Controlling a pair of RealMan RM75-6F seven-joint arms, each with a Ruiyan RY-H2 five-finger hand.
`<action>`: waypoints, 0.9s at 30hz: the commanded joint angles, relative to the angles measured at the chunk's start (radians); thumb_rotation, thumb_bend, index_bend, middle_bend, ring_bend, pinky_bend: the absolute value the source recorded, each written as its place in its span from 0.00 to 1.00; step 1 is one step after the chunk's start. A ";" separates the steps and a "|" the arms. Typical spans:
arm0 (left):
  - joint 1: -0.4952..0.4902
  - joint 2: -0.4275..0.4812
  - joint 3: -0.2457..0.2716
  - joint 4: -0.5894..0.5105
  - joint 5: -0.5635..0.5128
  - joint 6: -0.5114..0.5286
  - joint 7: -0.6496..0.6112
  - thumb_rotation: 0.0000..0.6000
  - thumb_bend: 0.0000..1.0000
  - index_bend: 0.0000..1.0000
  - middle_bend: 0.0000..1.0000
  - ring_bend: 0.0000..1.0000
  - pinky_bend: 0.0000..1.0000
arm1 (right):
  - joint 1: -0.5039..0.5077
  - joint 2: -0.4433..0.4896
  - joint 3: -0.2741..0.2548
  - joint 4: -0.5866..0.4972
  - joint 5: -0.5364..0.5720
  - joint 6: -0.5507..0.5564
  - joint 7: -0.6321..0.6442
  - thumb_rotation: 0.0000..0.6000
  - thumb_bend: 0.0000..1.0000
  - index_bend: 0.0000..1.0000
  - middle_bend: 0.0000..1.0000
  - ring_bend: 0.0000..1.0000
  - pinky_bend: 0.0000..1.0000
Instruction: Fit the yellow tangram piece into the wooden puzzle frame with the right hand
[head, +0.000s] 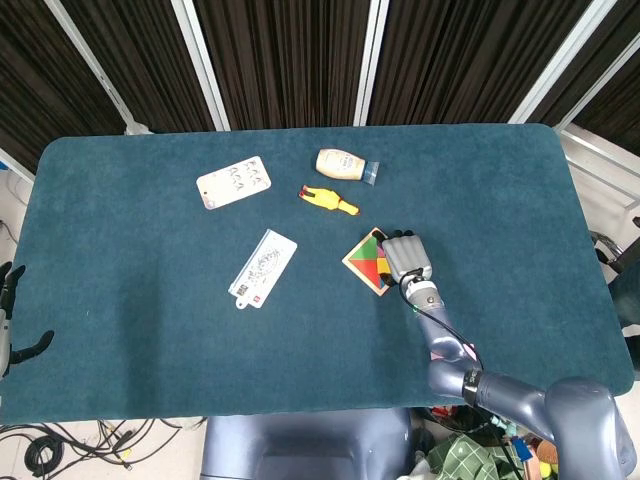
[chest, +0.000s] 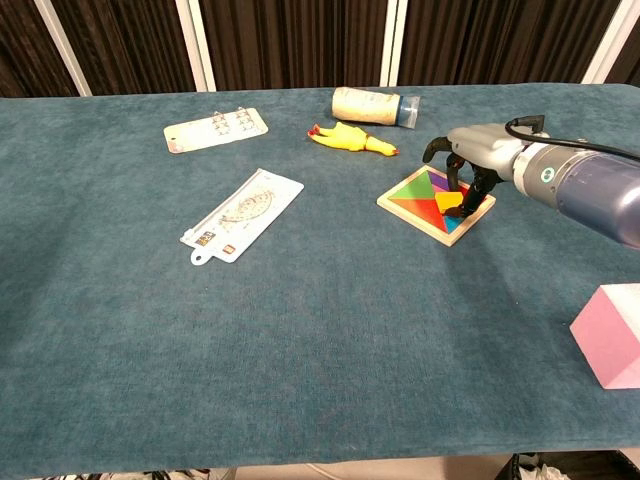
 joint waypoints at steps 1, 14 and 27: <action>0.000 0.000 0.000 -0.001 0.000 0.000 0.001 1.00 0.21 0.07 0.00 0.00 0.00 | 0.000 0.000 0.000 0.000 0.000 0.000 -0.001 1.00 0.26 0.18 0.48 0.22 0.22; 0.001 -0.002 -0.002 -0.002 0.000 0.005 0.001 1.00 0.21 0.07 0.00 0.00 0.00 | -0.003 0.010 0.008 -0.010 0.001 0.006 0.005 1.00 0.26 0.18 0.48 0.22 0.22; 0.000 -0.002 -0.002 -0.006 -0.001 0.006 0.007 1.00 0.21 0.07 0.00 0.00 0.00 | -0.004 0.014 0.005 -0.020 0.001 0.010 -0.005 1.00 0.26 0.18 0.48 0.22 0.22</action>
